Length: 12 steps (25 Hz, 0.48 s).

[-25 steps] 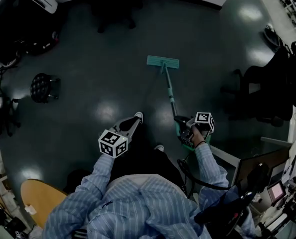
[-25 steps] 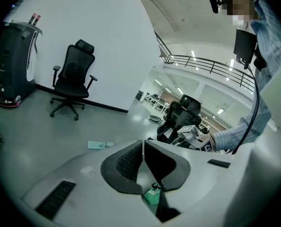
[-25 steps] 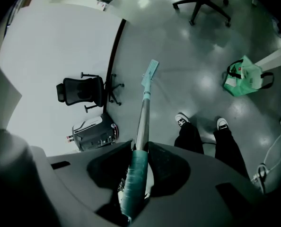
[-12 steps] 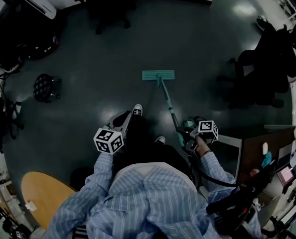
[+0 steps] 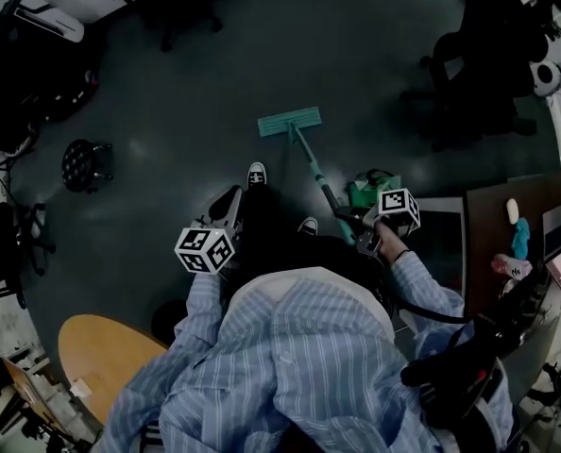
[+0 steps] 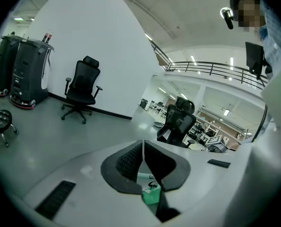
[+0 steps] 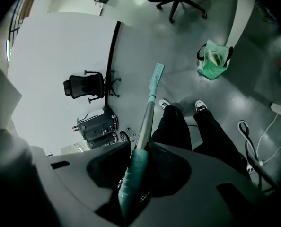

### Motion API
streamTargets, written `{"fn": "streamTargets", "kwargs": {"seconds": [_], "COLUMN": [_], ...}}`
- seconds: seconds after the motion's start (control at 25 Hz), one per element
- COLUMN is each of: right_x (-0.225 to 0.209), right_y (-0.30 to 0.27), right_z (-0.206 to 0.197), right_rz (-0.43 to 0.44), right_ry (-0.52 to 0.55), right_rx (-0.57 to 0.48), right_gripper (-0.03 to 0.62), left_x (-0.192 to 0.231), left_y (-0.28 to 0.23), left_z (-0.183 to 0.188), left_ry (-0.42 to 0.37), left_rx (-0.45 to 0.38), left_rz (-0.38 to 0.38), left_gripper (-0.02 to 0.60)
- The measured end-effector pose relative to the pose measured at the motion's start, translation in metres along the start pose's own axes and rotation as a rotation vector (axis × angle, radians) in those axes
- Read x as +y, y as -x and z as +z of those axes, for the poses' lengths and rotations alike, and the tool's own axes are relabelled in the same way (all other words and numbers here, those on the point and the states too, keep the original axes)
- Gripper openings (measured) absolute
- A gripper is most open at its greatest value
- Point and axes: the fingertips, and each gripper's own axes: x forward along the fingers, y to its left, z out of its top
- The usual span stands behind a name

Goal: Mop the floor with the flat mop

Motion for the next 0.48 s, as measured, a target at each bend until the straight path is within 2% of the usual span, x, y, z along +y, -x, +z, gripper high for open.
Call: {"fn": "streamTargets", "kwargs": {"seconds": [0.2,0.48], "right_x": [-0.011,-0.009], "right_y": [0.022,0.029], "right_z": [-0.011,-0.015], "right_rz": [-0.018,-0.004], "right_ry": [0.018,0.030], "right_rx": [0.019,0.031], "right_gripper": [0.120,0.121], "left_x": [-0.025,-0.034], "left_y": [0.001,0.002], "left_z": [0.008,0.021], "left_ry": [-0.006,-0.032], "left_rx": [-0.043,-0.071], "left_rz": [-0.012,-0.008], "left_gripper": [0.015,0.015]}}
